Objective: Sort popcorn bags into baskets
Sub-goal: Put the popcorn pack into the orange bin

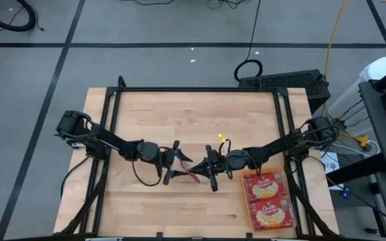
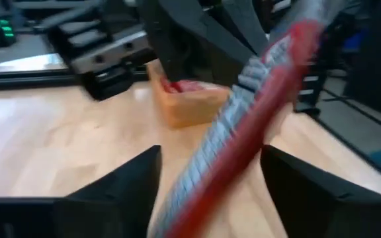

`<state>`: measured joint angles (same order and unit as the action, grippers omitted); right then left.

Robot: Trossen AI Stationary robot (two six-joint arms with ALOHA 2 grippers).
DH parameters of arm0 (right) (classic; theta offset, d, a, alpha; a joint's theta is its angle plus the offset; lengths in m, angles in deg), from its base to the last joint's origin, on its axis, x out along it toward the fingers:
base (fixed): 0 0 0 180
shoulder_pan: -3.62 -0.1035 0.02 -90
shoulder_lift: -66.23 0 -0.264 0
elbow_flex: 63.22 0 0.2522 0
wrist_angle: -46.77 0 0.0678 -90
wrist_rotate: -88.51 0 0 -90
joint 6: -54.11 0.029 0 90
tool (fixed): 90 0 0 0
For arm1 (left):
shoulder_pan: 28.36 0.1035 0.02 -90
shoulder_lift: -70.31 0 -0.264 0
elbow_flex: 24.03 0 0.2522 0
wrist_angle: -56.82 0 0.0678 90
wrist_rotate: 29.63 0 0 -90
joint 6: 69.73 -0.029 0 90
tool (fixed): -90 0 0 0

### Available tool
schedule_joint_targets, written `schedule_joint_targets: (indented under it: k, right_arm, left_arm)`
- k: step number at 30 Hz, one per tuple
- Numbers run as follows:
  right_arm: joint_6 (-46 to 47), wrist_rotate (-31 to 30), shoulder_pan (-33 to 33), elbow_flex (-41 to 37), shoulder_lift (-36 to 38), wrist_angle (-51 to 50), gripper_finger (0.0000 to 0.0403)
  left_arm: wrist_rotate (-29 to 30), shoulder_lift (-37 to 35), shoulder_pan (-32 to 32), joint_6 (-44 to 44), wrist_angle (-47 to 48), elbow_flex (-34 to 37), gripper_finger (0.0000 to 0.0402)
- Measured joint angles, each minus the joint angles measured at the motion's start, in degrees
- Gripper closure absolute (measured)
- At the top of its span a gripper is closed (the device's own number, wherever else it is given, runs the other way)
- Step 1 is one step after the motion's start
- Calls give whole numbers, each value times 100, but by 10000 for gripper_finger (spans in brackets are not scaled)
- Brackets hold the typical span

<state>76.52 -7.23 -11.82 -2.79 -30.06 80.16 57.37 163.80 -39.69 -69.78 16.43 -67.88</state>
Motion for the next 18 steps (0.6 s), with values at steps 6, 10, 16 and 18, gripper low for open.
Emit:
schedule_joint_targets:
  k: [6,10,16,18]
  right_arm:
    - [-417,-160,5,382,-142,-81,403]
    - [-416,-347,11,414,-68,-77,401]
    - [-328,-507,-17,418,84,-331,365]
    - [-320,-666,-44,418,114,-378,344]
  left_arm:
    - [-201,62,-103,-106,15,-137,262]
    - [-158,-216,-85,-89,387,-99,353]
    - [-95,-980,-52,14,1679,-86,371]
    - [32,-1289,-52,34,2020,-98,358]
